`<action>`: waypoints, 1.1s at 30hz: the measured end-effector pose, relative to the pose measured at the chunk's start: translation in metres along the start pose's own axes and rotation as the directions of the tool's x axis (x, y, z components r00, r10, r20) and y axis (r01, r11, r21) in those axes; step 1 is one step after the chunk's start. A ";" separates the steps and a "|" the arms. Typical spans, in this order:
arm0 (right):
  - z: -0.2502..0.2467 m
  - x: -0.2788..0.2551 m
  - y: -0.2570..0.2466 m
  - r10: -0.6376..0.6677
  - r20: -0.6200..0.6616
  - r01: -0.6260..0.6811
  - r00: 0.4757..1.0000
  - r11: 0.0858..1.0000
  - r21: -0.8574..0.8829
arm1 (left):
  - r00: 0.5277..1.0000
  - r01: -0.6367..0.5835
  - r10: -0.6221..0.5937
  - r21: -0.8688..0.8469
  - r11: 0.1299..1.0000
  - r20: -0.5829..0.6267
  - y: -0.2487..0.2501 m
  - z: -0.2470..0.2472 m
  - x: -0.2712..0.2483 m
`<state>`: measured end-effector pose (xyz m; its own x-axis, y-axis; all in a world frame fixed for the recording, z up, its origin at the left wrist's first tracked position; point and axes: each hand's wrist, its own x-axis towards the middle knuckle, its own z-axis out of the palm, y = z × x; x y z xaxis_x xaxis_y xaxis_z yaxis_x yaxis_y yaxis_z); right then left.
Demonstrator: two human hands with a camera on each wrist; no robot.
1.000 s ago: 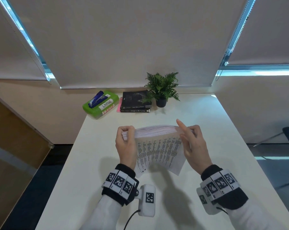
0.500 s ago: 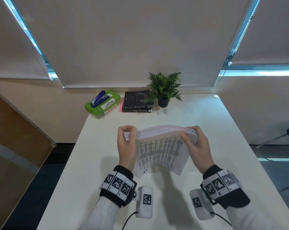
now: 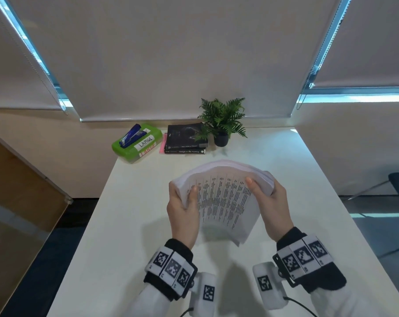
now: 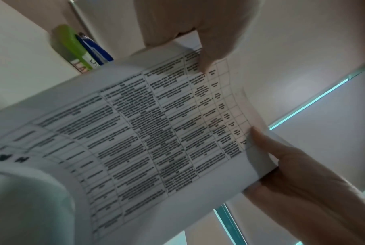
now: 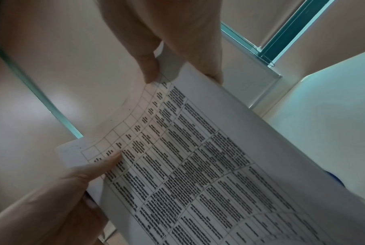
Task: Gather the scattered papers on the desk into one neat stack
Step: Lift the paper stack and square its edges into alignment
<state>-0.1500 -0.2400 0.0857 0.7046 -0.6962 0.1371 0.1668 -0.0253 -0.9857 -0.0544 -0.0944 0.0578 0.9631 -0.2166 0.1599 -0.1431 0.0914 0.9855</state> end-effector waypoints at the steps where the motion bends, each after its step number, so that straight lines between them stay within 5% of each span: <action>1: -0.001 -0.001 0.001 0.004 -0.002 -0.004 1.000 1.000 -0.007 | 1.000 0.006 -0.006 0.001 1.000 0.009 -0.002 -0.002 -0.003; 4: -0.007 -0.003 0.013 0.032 -0.029 -0.037 0.999 0.986 -0.163 | 0.989 0.130 -0.126 -0.040 0.991 0.073 -0.016 -0.011 -0.003; 7: -0.006 -0.003 0.018 -0.187 -0.048 0.157 0.981 0.919 -0.361 | 0.962 0.248 -0.236 -0.084 0.965 0.135 -0.024 -0.016 0.008; 10: -0.006 -0.001 0.018 -0.477 0.134 0.435 0.868 0.604 -0.668 | 0.953 0.260 -0.243 -0.078 0.962 0.179 -0.025 -0.017 0.017; 13: -0.009 0.002 0.017 -0.461 0.266 0.470 0.847 0.413 -0.780 | 0.945 0.271 -0.251 -0.074 0.960 0.208 -0.028 -0.018 0.021; 21: -0.013 0.006 0.021 -0.497 0.256 0.501 0.829 0.457 -0.735 | 0.916 0.340 -0.327 -0.017 0.940 0.233 -0.047 -0.021 0.023; 33: -0.015 0.002 0.009 -0.388 0.317 0.463 0.866 0.377 -0.802 | 0.908 0.365 -0.345 -0.046 0.930 0.238 -0.047 -0.017 0.025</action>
<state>-0.1572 -0.2521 0.0759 0.7637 -0.3656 0.5321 -0.1644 -0.9072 -0.3873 -0.0193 -0.0876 0.0142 0.8695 -0.4594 -0.1814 0.2293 0.0501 0.9721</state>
